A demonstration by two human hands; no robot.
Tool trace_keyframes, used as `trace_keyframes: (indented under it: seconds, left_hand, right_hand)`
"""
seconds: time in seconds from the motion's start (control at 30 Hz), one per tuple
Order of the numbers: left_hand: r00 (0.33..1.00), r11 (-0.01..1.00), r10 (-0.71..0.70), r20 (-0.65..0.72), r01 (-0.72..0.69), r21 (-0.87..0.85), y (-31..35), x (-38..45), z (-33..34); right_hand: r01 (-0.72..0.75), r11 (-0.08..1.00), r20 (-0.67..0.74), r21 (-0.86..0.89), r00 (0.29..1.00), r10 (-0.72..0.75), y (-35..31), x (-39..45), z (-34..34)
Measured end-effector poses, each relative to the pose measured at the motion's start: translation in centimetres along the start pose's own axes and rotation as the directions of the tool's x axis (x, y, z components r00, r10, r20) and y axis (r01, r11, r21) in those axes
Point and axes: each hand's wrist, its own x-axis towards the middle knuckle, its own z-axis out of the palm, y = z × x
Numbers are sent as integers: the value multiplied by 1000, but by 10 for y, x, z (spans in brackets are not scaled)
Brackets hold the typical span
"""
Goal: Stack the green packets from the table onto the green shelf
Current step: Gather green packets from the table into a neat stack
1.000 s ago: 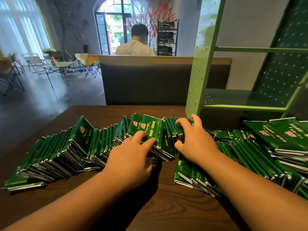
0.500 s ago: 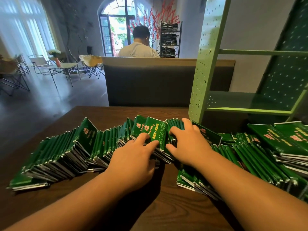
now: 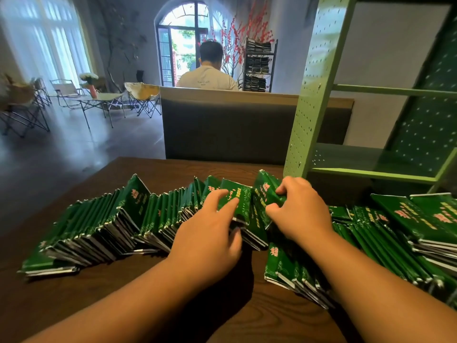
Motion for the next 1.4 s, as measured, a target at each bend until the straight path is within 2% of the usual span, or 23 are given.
trace_keyframes:
  seconds: [0.1, 0.13, 0.17, 0.2, 0.23, 0.27, 0.3, 0.33, 0.43, 0.53, 0.63, 0.7, 0.83, 0.97, 1.03, 1.1, 1.17, 1.23, 1.3, 1.33, 1.4]
  left_hand:
    - [997, 962, -30, -74, 9, -272, 7, -5, 3]
    - [995, 921, -83, -54, 56, -386, 11, -4, 3]
    - [986, 830, -165, 5, 142, -539, 13, -2, 5]
    - [962, 647, -250, 111, 251, -720, 18, 2, 3]
    - [926, 381, -299, 231, 338, -861, 24, 5, 0]
    - [891, 118, -303, 338, 388, -914, 29, 9, -3]
    - [871, -71, -277, 406, 403, -913, 33, 12, -6]
    - [863, -175, -249, 440, 406, -897, 35, 14, -9]
    - [876, -362, -209, 435, 344, -866, 32, 18, -15]
    - [890, -410, -216, 401, 290, -865, 22, 21, -20]
    - [889, -405, -214, 405, 297, -865, 11, 24, -22]
    - [892, -433, -192, 409, 297, -851, 4, 28, -21]
    - [899, -527, -133, 417, 293, -798, -10, 35, -11]
    - [910, -581, -60, 411, 303, -755, -13, 26, 1]
    - [918, -572, -28, 397, 311, -759, -12, 20, 3]
    - [923, -554, -33, 383, 302, -776, -12, 21, 3]
    - [924, -517, -36, 382, 310, -798, -17, 21, 7]
    - [920, -440, -63, 387, 322, -838, -16, 17, 5]
    - [915, -362, -94, 393, 336, -869, -17, 22, 3]
    - [937, -336, -77, 341, 298, -894, -22, 23, 3]
    - [969, -417, -61, 240, 194, -888, -34, 21, 5]
  right_hand:
    - [-13, 996, -111, 90, 994, 23, -7, -5, -12]
    - [4, 993, -147, 120, 989, 14, -10, -8, -17]
    - [30, 988, -184, 151, 983, -1, -14, -11, -21]
    - [60, 981, -222, 184, 975, -17, -18, -15, -25]
    - [95, 970, -260, 223, 965, -34, -23, -20, -28]
    - [138, 955, -297, 265, 953, -55, -28, -25, -31]
    - [188, 934, -326, 303, 942, -83, -34, -31, -32]
    - [240, 911, -346, 335, 931, -118, -39, -38, -31]
    - [377, 840, -372, 391, 899, -230, -50, -55, -17]
    - [457, 729, -391, 509, 878, -277, -55, -62, -2]
    - [483, 532, -434, 695, 872, -226, -55, -62, 12]
    - [485, 474, -448, 735, 872, -198, -56, -59, 18]
    - [489, 531, -456, 693, 867, -203, -57, -55, 22]
    - [371, 618, -416, 693, 906, -77, -50, -67, 23]
    - [315, 610, -386, 727, 923, -16, -47, -71, 24]
    - [303, 582, -353, 755, 935, -29, -45, -71, 24]
    - [290, 505, -303, 813, 951, -59, -48, -69, 25]
    - [219, 424, -215, 879, 975, -57, -50, -67, 23]
    - [156, 478, -151, 864, 987, -50, -51, -66, 22]
    - [146, 511, -135, 847, 989, -59, -52, -66, 21]
    - [143, 547, -123, 825, 990, -73, -54, -68, 21]
